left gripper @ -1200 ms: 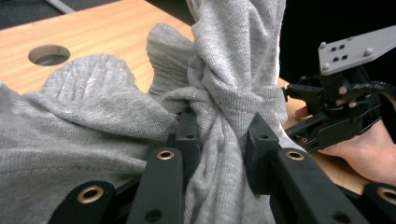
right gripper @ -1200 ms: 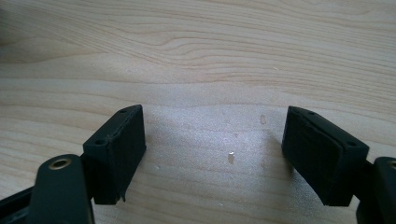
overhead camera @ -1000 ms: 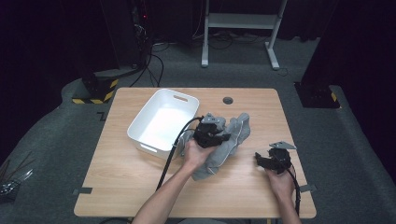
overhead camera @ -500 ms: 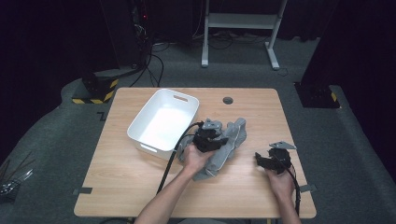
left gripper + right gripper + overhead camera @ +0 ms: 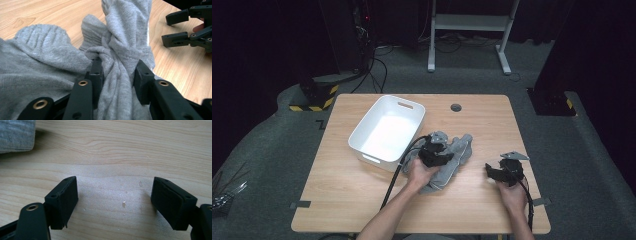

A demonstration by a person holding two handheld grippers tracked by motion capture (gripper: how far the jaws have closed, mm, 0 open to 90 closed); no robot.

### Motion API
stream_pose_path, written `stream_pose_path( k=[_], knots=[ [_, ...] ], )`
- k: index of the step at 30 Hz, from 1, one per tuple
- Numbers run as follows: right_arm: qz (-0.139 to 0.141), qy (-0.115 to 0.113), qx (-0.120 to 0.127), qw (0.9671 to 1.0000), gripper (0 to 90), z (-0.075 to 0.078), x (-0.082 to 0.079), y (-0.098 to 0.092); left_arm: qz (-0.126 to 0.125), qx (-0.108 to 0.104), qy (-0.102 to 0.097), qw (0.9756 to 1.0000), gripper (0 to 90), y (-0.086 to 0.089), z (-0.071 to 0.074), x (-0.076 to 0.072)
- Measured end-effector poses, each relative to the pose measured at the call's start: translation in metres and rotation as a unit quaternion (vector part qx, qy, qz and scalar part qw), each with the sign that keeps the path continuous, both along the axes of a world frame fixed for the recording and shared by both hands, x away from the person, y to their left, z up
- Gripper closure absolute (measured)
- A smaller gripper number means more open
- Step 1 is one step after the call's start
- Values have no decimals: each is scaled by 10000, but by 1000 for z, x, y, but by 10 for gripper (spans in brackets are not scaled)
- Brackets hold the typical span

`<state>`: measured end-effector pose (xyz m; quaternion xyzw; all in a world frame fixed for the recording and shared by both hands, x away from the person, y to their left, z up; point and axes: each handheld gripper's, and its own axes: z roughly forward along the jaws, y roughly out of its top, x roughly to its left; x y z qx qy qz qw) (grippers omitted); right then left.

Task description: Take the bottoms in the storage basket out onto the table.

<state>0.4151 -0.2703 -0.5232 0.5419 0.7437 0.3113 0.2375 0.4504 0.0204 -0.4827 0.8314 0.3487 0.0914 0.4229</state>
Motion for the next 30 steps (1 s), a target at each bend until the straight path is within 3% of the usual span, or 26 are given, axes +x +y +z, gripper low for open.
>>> stream_pose_path(
  k=[12, 19, 30],
  knots=[
    [0, 0, 1, 10000, 217, 0, 0, 0, 32, -6, -4, 10000, 490, 2, 2, -1],
    [2, 2, -1, 10000, 217, 0, 0, 0, 114, -128, -53, 9998, 369, 9, 6, -2],
    [-6, 1, 7, 10000, 217, 0, 0, 0, 248, -346, -23, 9991, 320, 28, 14, -2]
  ],
)
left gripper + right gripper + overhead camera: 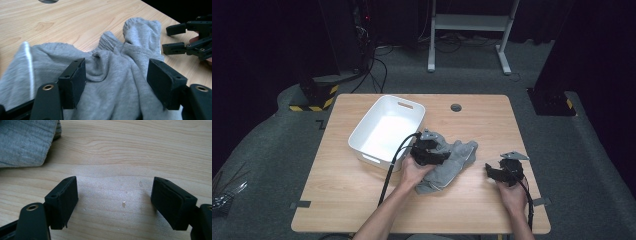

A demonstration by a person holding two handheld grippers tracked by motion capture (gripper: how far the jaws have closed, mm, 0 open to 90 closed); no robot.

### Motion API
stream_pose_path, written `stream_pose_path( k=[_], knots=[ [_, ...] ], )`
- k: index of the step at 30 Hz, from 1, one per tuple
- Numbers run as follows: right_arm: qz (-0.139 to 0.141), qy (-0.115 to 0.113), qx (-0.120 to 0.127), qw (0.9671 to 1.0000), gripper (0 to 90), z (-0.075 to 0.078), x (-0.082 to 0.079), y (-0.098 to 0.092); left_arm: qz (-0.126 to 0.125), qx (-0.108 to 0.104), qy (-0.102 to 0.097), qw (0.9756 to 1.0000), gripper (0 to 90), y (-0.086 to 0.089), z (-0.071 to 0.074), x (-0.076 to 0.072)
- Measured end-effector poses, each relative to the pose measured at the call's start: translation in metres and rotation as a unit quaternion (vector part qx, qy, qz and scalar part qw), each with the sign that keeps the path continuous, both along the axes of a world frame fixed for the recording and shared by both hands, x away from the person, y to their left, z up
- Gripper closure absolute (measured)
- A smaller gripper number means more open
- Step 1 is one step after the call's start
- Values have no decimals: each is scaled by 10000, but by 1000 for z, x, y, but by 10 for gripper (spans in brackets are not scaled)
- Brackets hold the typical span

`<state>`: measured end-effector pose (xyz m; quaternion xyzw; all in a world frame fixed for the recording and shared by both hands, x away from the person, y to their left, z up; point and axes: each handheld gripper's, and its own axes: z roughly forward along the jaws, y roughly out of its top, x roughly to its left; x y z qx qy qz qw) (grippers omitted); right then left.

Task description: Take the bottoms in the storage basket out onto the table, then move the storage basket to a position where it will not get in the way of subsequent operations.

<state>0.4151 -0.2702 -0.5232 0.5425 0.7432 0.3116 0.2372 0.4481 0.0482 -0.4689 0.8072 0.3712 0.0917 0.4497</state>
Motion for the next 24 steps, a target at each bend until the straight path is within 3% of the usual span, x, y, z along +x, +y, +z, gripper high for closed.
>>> stream_pose_path(
  k=[16, 24],
  knots=[
    [-2, 0, 1, 10000, 217, 0, 0, 0, 86, 17, -140, 9999, 314, 21, 14, -8],
    [2, -4, -5, 10000, 218, 0, 0, 0, 291, -59, -252, 9992, 311, 44, 28, -10]
  ],
)
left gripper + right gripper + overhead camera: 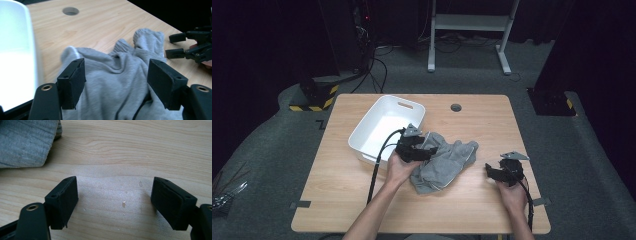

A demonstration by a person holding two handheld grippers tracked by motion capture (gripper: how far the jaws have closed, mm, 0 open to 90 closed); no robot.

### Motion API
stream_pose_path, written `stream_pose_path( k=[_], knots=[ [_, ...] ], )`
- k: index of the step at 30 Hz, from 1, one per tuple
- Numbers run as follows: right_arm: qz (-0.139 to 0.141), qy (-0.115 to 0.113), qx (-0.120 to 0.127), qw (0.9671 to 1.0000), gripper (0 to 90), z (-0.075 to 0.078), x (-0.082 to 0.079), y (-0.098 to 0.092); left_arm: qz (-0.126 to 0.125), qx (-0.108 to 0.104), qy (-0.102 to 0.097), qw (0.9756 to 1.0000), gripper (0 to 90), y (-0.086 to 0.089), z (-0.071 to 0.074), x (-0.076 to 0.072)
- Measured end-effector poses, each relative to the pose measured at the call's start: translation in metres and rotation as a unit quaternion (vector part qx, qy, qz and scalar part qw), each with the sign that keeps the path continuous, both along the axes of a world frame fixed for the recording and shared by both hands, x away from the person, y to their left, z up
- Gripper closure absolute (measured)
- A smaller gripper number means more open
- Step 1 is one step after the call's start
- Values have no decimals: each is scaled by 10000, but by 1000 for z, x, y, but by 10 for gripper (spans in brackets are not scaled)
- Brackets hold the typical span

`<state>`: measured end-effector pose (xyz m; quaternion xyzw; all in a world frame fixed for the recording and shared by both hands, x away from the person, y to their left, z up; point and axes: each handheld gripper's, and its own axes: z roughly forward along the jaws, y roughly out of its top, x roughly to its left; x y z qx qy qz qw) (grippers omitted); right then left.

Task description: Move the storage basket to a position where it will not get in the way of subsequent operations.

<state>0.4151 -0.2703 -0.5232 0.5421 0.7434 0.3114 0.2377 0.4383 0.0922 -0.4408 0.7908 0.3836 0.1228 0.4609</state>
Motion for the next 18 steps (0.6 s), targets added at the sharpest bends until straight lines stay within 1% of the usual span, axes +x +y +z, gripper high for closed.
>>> stream_pose_path(
  k=[5, 12, 14, 16, 17, 18],
  knots=[
    [-4, 6, 4, 10000, 218, 0, 0, 0, 178, -65, -19, 9998, 306, 14, 5, 0],
    [-4, 6, 5, 10000, 218, 0, 0, 0, 405, -36, -43, 9992, 316, 32, 11, 0],
    [1, 3, 1, 10000, 218, 0, 0, 0, 470, -89, -51, 9988, 337, 40, 12, 1],
    [-6, 5, 5, 10000, 218, 0, 0, 0, 495, -106, -41, 9987, 340, 43, 13, 1],
    [-6, 5, 5, 10000, 218, 0, 0, 0, 538, -110, -29, 9985, 340, 48, 14, 1],
    [2, 3, 0, 10000, 218, 0, 0, 0, 600, -71, -51, 9982, 340, 53, 14, 1]
  ],
)
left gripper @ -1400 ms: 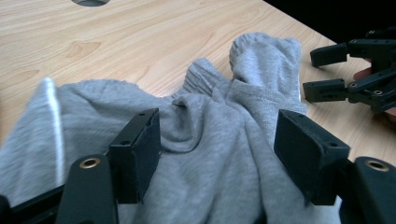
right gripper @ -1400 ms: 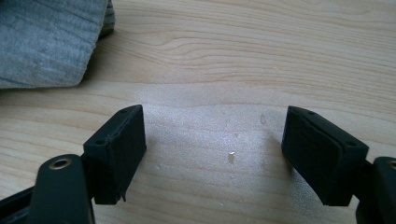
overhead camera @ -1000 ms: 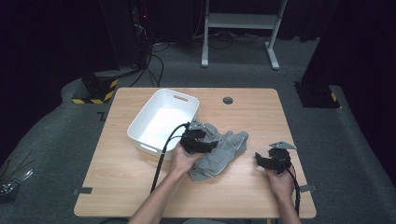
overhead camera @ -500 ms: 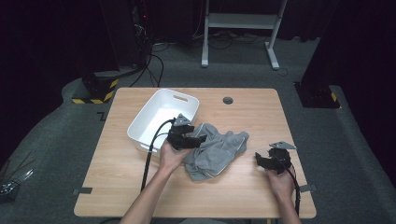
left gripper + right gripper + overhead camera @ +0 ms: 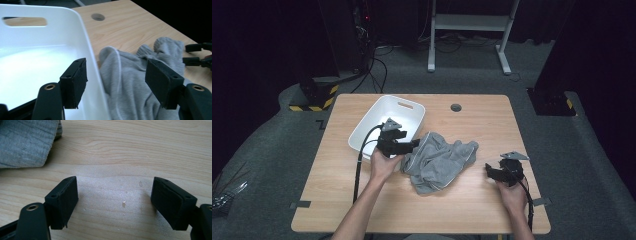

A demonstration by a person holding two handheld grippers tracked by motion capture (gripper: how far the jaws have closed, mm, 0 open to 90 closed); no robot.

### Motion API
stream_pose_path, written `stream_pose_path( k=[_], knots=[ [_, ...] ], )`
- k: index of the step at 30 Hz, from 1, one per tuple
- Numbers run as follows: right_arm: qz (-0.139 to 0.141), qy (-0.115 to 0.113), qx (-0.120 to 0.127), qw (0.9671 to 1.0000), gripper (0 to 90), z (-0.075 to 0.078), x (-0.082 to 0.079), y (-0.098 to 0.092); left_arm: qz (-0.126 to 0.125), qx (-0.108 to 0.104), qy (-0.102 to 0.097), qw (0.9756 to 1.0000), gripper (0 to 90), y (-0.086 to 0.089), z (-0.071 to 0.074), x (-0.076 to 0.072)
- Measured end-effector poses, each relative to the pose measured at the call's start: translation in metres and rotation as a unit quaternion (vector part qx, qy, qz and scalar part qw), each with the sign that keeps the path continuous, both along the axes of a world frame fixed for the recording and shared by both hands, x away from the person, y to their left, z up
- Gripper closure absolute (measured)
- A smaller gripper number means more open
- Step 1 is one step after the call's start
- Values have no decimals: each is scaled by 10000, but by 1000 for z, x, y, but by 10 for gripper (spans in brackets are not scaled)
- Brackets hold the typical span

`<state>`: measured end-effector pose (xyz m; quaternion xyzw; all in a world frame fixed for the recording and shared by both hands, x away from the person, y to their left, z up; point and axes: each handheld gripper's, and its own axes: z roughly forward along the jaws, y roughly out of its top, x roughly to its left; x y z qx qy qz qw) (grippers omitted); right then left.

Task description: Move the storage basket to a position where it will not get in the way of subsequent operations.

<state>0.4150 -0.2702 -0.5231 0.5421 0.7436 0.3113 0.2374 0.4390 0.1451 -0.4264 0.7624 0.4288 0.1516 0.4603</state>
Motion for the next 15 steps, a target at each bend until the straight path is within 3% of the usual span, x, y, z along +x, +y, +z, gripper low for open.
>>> stream_pose_path(
  k=[7, 15],
  knots=[
    [-2, -1, -1, 10000, 218, 0, 0, 0, 393, 62, -54, 9992, 355, 33, 5, -2],
    [-4, -1, -1, 10000, 218, 0, 0, 0, 1007, 73, -110, 9948, 357, 81, 9, -8]
  ],
)
